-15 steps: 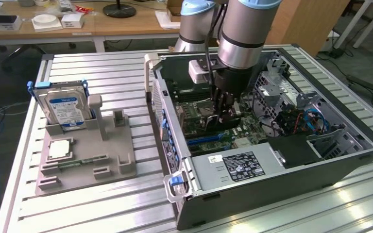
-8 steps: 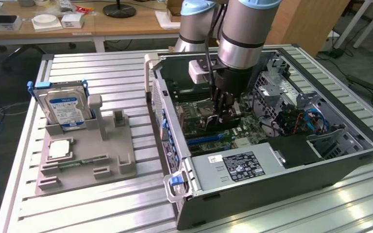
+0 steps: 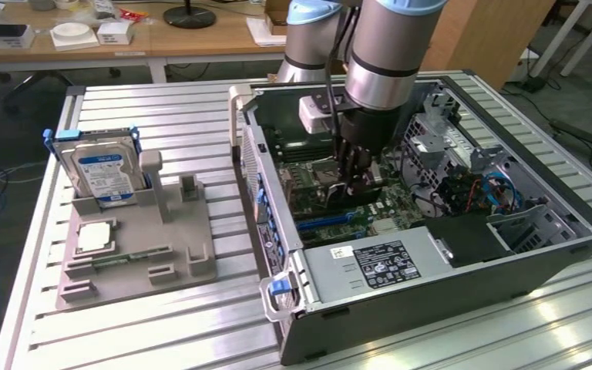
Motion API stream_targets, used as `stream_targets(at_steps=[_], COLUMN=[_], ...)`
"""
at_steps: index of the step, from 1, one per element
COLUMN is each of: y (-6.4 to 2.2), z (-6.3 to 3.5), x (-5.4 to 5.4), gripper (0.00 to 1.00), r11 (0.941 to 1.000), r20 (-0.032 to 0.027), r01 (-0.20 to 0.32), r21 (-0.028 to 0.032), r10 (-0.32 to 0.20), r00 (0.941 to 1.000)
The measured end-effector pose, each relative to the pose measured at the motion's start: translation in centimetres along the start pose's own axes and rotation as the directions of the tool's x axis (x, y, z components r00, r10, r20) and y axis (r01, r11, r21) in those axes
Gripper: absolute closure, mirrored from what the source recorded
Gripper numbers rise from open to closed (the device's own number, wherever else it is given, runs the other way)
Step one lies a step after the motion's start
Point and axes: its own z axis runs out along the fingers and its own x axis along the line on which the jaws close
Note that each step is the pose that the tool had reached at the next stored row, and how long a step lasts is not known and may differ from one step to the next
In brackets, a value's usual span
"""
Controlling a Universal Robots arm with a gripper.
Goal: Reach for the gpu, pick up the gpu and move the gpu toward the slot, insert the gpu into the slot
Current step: 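Insert the gpu into the slot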
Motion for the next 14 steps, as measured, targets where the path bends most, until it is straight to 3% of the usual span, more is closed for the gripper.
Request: stream_targets(at_steps=[14], y=[0.3], z=[0.53], x=[-0.05], gripper=[0.74], r11=[1.0], r20=[0.0], r01=[0.0], r21=[0.0], r10=[0.0], r00=[1.0])
